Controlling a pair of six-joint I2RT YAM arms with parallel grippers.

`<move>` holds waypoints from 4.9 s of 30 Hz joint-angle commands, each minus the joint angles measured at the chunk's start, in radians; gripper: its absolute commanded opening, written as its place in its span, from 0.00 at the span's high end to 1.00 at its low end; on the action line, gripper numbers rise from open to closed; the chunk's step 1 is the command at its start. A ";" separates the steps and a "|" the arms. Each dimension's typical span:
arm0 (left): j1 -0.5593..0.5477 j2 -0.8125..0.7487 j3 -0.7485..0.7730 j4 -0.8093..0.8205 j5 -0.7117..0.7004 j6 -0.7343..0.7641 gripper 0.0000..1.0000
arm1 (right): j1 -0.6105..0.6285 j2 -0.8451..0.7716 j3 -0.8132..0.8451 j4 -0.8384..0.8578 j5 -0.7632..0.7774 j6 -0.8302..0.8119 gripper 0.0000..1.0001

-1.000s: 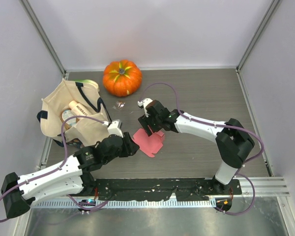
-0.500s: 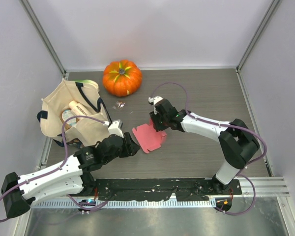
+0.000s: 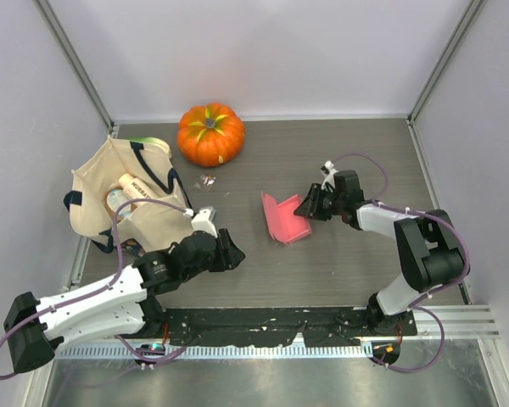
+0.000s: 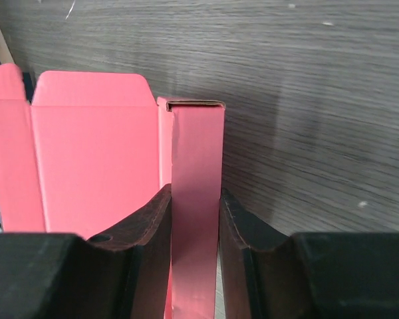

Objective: Fold the paper box

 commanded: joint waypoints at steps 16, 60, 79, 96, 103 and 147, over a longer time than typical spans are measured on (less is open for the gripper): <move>0.300 0.581 0.718 -0.371 -0.130 0.245 0.28 | -0.117 -0.306 0.039 -0.340 0.574 0.043 0.18; 0.725 1.404 1.208 -0.345 -0.008 0.544 0.43 | -0.116 -0.696 -0.028 -0.362 0.322 0.022 0.19; 0.686 1.261 0.984 -0.262 -0.060 0.487 0.92 | -0.114 -0.748 -0.027 -0.396 0.322 0.036 0.19; 0.287 0.840 0.987 -0.210 0.082 0.452 0.92 | -0.114 -0.675 -0.068 -0.406 0.406 0.051 0.19; 0.088 0.991 1.143 -0.216 0.085 0.484 0.91 | -0.114 -0.777 -0.033 -0.466 0.500 0.069 0.19; 0.011 0.648 0.920 -0.175 0.127 0.454 0.37 | -0.041 -0.388 -0.209 -0.163 0.337 0.022 0.56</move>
